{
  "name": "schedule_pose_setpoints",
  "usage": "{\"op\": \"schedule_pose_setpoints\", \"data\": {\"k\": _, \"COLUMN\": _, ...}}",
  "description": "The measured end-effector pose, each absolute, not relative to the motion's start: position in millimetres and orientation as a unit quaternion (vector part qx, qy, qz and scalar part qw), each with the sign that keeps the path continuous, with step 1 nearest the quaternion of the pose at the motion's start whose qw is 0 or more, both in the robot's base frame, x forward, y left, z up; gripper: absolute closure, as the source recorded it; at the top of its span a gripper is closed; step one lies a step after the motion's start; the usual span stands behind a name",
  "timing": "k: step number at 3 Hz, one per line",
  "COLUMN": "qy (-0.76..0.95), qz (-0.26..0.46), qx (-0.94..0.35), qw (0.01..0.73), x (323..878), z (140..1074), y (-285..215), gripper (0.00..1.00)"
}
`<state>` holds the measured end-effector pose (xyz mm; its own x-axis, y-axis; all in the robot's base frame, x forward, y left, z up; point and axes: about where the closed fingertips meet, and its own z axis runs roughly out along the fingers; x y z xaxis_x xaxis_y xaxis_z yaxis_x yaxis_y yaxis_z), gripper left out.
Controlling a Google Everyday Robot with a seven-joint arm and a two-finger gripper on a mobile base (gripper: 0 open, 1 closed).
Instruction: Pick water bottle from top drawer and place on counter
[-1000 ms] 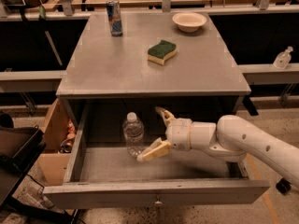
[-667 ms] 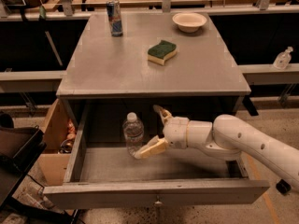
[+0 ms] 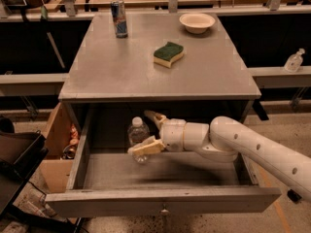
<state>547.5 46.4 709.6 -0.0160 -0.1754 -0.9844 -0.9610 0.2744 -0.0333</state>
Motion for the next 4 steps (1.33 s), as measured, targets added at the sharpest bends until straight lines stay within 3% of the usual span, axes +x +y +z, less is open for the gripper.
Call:
{"op": "schedule_pose_setpoints", "data": {"k": 3, "qy": 0.602, "qz": 0.389, "qx": -0.474, "qw": 0.511, "x": 545.9, "z": 704.6, "y": 64.8, "gripper": 0.88}}
{"op": "schedule_pose_setpoints", "data": {"k": 4, "qy": 0.601, "qz": 0.390, "qx": -0.475, "qw": 0.511, "x": 545.3, "z": 705.0, "y": 66.7, "gripper": 1.00}}
